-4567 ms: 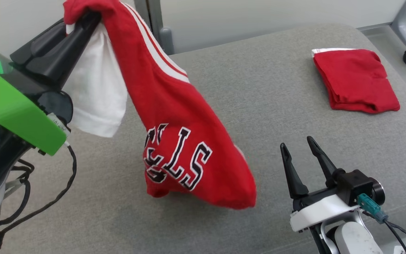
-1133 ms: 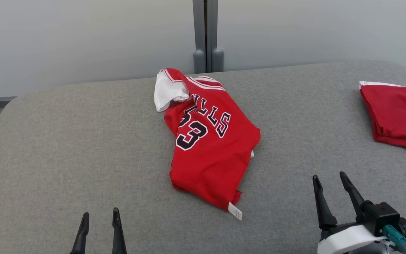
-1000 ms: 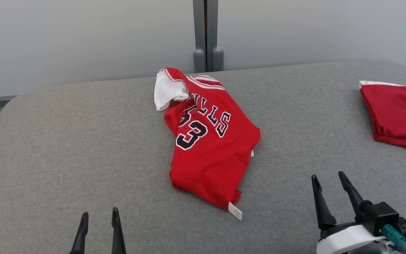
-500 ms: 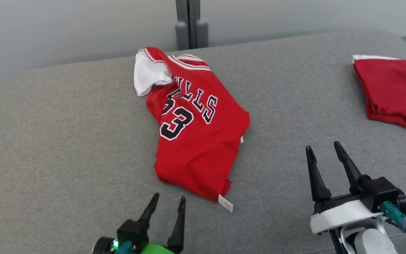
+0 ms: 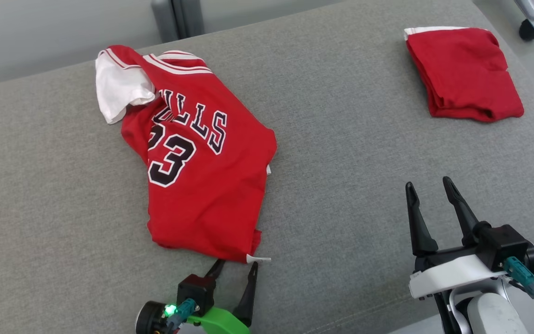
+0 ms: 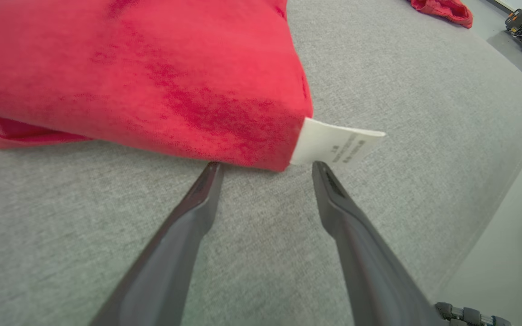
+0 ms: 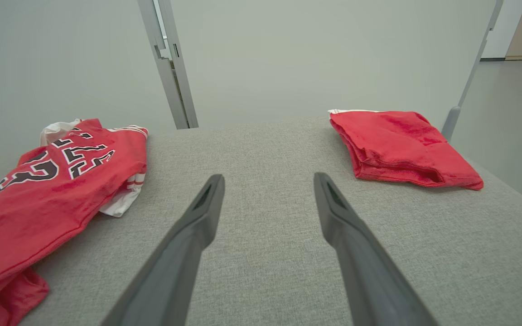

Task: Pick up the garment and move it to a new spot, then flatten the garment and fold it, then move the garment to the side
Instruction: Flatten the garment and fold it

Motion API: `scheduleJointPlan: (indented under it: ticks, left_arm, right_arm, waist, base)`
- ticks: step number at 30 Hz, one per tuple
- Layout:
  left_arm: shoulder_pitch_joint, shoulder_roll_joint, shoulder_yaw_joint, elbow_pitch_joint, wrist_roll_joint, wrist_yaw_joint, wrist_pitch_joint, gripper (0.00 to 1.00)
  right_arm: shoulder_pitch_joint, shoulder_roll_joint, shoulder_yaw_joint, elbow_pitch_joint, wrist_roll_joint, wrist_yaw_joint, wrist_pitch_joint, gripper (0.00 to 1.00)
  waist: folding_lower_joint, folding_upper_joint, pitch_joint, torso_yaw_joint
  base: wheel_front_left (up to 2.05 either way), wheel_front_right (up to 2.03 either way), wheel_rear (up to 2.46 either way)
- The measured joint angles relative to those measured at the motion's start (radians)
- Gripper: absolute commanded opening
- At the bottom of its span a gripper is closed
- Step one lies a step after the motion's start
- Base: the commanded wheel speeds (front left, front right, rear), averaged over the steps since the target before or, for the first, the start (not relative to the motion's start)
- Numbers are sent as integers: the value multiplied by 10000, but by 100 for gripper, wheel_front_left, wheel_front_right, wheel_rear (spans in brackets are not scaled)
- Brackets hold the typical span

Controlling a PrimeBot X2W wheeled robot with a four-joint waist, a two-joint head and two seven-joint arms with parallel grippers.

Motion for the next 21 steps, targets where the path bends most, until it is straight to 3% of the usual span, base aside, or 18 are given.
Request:
scheduleJointPlan:
  ticks: [8, 9, 10, 11, 17, 21]
  left_arm:
    - [-929, 2, 144, 662, -430, 631, -531, 100]
    - [-998, 0, 128, 748, -568, 694, -535, 44]
    - [-1075, 4, 94, 897, -593, 711, -537, 8]
    - [-1144, 2, 63, 1016, -619, 713, -548, 0]
    - [-1091, 291, 153, 813, -871, 796, -130, 0]
    - [-325, 1542, 261, -702, -892, 1005, 1189, 0]
  right_arm:
    - [-134, 4, 58, -21, 6, 0, 0, 100]
    - [-132, 4, 38, -21, 4, 0, 0, 100]
    - [-126, 4, 17, -21, 4, 0, 0, 100]
    - [-110, 8, -12, -17, 2, 0, 0, 100]
    - [117, 8, -355, -6, 77, 0, 0, 100]
    - [342, 6, -405, 54, 196, 0, 0, 100]
  waist:
    - [0, 0, 268, -456]
    - [0, 0, 270, -453]
    - [0, 0, 264, -437]
    - [0, 0, 249, -410]
    - [0, 0, 91, -59]
    - [0, 0, -92, 360]
  base:
    - [0, 0, 0]
    - [0, 0, 0]
    - [0, 0, 0]
    - [0, 0, 0]
    - [0, 0, 0]
    - [0, 0, 0]
